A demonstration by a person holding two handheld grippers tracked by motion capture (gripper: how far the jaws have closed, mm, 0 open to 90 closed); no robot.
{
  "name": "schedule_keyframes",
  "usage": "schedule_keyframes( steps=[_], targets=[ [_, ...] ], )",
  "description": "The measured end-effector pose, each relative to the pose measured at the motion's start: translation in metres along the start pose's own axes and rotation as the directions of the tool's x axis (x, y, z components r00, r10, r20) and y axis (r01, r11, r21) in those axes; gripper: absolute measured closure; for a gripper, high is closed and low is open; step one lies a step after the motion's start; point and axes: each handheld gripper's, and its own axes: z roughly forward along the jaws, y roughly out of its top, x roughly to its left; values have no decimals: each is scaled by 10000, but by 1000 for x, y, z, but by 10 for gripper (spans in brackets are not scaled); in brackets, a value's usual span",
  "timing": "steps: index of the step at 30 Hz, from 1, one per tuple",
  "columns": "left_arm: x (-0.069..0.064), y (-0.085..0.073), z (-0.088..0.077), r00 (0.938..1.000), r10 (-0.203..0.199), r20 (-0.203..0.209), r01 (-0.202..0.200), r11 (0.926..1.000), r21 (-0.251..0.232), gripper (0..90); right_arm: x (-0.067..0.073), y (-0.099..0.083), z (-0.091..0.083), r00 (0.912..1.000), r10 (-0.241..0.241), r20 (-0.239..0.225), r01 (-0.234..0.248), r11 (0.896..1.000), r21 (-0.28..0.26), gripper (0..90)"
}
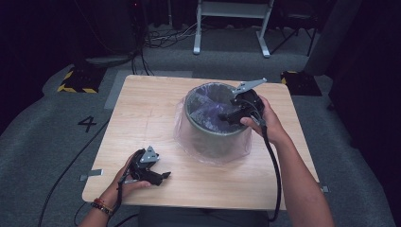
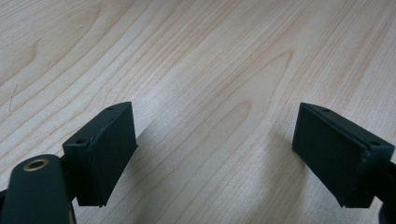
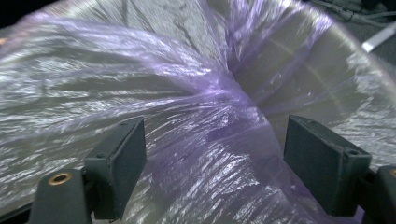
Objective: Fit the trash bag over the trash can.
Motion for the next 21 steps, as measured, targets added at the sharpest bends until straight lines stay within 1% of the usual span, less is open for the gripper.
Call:
schedule_keyframes(
  steps=[7, 10, 15, 17, 19, 21],
  targets=[
    [0, 0, 0, 10000, 1, 1, -1, 10000, -1, 134, -1, 0, 7, 9999, 98, -39, -96, 9992, 389, 213],
    [0, 0, 0, 10000, -3, 2, 3, 10000, 4, 134, 0, 1, 9, 10000, 74, -28, -72, 9974, 711, 213],
    [0, 0, 0, 10000, 8, -2, -8, 10000, 10, 134, 0, 1, 16, 10000, 87, -29, -83, 9918, 1279, 212],
    [0, 0, 0, 10000, 1, -1, -1, 10000, 6, 134, 2, 2, 18, 9999, -27, -108, 43, 9884, 1521, 211],
    [0, 0, 0, 10000, -4, 1, 4, 10000, 9, 134, 3, 3, 19, 9999, -45, -125, 66, 9856, 1689, 209],
    [0, 0, 0, 10000, 2, -2, -2, 10000, 7, 134, 4, 4, 20, 9998, -175, -98, 190, 9808, 1942, 213]
  ],
)
